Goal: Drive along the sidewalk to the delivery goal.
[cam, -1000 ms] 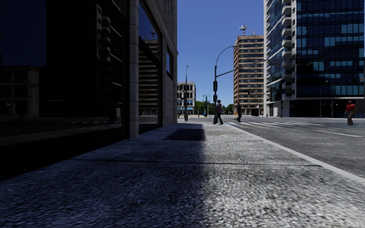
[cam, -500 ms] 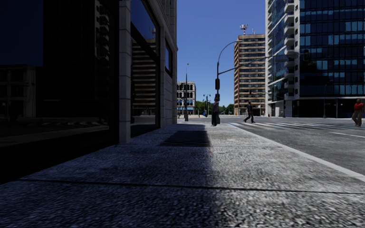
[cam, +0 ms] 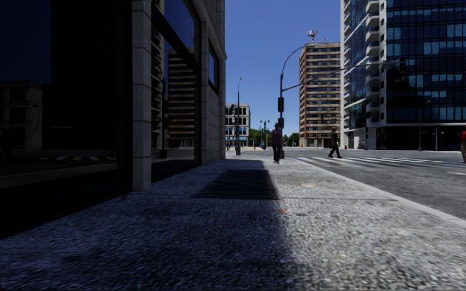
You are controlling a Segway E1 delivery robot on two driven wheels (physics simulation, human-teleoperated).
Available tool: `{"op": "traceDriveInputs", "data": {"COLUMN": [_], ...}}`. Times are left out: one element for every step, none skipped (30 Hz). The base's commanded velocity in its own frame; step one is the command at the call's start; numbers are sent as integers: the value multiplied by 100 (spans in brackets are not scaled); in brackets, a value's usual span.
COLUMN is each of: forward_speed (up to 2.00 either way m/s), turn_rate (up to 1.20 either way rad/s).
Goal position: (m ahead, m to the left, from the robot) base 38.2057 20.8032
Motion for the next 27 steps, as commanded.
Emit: {"op": "traceDriveInputs", "data": {"forward_speed": [198,198,198,198,198,198,198,198,198,198,198,198,198,198,198,198,198,198,198,198,198,198,198,198,198,198,198], "turn_rate": [-6,-6,-12,-15,-15,-13,0,0,0,0,0,0,0,0,0,0,0,0,0,0,0,0,0,0,0,0,0]}}
